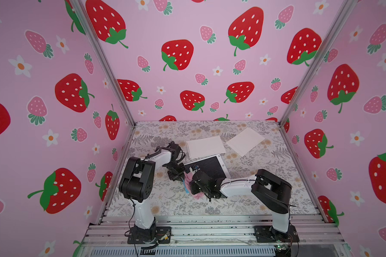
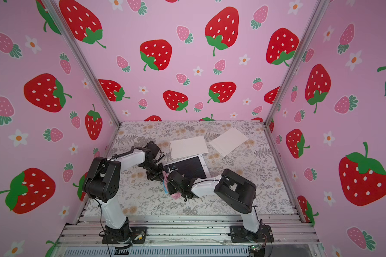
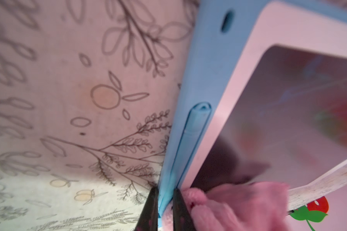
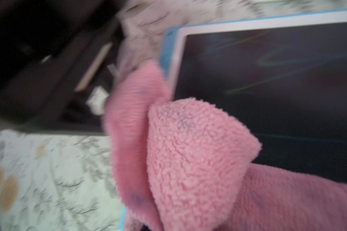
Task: Wipe the drawing tablet
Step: Place the cleaning item at the center of the board.
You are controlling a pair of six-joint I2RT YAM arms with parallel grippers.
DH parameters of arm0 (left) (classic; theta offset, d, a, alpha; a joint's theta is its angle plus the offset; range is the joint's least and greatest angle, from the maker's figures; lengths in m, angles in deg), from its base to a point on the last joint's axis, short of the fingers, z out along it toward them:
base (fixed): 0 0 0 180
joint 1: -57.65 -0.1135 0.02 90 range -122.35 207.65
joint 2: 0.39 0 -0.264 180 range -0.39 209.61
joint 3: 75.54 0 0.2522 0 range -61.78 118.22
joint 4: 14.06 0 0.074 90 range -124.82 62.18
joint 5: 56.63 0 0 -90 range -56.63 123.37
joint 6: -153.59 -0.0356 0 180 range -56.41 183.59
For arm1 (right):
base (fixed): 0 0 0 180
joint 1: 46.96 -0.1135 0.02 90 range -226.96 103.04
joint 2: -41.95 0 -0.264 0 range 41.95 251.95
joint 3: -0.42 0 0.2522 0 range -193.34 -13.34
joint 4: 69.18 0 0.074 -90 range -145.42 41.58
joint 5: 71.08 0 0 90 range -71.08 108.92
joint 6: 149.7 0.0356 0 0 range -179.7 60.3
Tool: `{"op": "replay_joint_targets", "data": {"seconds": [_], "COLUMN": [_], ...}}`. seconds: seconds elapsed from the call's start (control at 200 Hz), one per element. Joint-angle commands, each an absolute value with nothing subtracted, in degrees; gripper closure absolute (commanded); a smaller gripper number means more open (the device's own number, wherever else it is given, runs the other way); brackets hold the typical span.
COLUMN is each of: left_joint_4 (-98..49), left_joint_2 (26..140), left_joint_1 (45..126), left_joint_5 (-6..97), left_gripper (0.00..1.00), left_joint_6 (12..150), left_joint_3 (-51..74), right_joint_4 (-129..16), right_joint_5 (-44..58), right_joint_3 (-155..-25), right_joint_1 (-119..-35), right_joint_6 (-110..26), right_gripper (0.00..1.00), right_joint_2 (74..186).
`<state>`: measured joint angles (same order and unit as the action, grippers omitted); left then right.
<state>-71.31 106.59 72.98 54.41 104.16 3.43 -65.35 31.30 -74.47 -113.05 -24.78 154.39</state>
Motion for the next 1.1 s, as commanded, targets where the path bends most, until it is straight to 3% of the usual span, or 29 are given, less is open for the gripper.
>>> {"op": "replay_joint_targets", "data": {"seconds": [0.0,0.21,0.4,0.485,0.525,0.65,0.75,0.865,0.976,1.096], "left_joint_4": [-67.47,-68.60,-69.31,-70.03,-70.72,-71.92,-70.80,-67.68,-64.73,-64.16], "left_joint_2": [113.08,112.58,110.58,109.25,108.75,107.24,106.08,105.79,105.70,104.95], "left_joint_1": [73.55,73.54,73.55,73.55,73.56,73.38,72.81,71.24,69.81,68.54], "left_joint_5": [43.31,42.16,41.84,42.39,42.55,44.92,48.89,54.78,58.42,58.88], "left_gripper": [0.86,0.86,0.84,0.76,0.71,0.56,0.45,0.40,0.37,0.35], "left_joint_6": [104.54,103.93,103.14,102.84,102.62,102.56,103.97,106.39,107.79,108.33], "left_joint_3": [-0.26,0.31,2.31,4.45,5.77,10.00,11.26,9.80,7.05,4.65], "right_joint_4": [-55.55,-35.90,-15.79,-11.30,-9.33,-4.74,-4.01,-7.58,-10.15,-10.01], "right_joint_5": [29.09,28.58,33.28,30.83,29.63,28.09,26.18,15.79,7.62,7.93], "right_joint_3": [-69.66,-54.68,-57.44,-61.15,-63.17,-72.17,-78.92,-84.06,-87.86,-92.74], "right_joint_1": [-108.80,-86.84,-76.01,-70.52,-68.48,-65.85,-65.82,-65.86,-65.86,-67.31], "right_joint_6": [-21.04,-3.02,0.65,-2.26,-4.14,-13.64,-19.88,-26.43,-30.21,-31.70], "right_gripper": [1.00,1.00,1.00,0.63,0.51,0.38,0.35,0.36,0.43,0.52], "right_joint_2": [153.58,138.62,125.36,124.05,123.79,124.51,126.32,130.92,137.10,144.38]}}
